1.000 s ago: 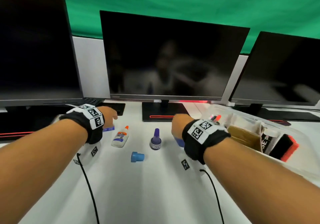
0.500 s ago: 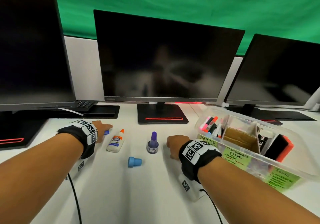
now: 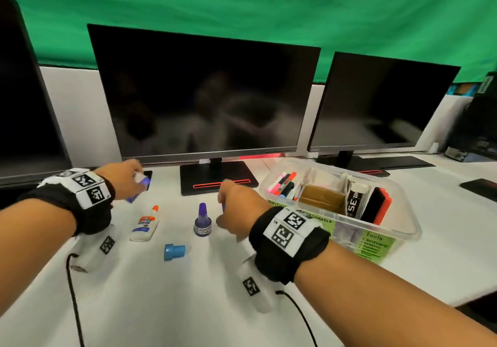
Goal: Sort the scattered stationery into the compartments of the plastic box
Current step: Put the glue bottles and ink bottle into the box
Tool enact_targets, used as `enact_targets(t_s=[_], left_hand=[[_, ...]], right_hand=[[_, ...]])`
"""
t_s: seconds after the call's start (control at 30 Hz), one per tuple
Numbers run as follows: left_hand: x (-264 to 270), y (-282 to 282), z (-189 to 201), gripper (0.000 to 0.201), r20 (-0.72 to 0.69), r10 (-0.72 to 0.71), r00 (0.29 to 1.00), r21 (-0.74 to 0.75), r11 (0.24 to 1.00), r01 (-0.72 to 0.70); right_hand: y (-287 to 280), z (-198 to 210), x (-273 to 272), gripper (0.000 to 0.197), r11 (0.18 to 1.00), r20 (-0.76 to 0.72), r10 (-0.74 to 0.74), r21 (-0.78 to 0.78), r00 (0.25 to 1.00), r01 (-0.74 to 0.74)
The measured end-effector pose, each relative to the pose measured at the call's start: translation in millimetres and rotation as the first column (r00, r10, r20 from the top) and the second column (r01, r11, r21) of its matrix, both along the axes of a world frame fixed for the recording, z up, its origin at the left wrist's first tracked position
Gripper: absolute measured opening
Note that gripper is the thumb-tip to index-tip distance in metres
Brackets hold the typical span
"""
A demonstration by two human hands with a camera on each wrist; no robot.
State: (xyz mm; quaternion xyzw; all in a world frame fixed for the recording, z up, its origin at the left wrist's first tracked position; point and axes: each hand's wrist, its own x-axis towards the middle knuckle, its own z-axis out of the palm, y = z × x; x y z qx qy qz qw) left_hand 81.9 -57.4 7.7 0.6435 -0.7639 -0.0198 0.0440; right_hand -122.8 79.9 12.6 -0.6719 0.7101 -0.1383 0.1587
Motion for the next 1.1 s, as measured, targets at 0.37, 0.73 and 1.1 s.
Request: enact_targets(t_s=[0.37, 0.73, 1.1], left_hand=[[-144.8, 89.6, 51.4, 0.031, -0.251, -0.538, 0.805, -0.087, 0.84, 0.535], [-193.6, 98.9, 27.8, 0.032, -0.424, -0.566, 0.707, 0.027, 0.772, 0.635], [-192.7, 106.6, 17.9, 0.028, -0.421, -0.6, 0.68, 0.037, 0.738, 0.674]], right_hand=[[49.8, 98.1, -146.5, 0.023, 0.827, 0.335, -0.403, -0.266, 0.852, 0.496], [59.7, 53.4, -203.5, 0.041, 0.815, 0.254, -0.579, 0.14, 0.775, 0.563], [34.9, 42.6, -203.5, 0.01, 0.805, 0.223, -0.576, 0.322, 0.786, 0.499]])
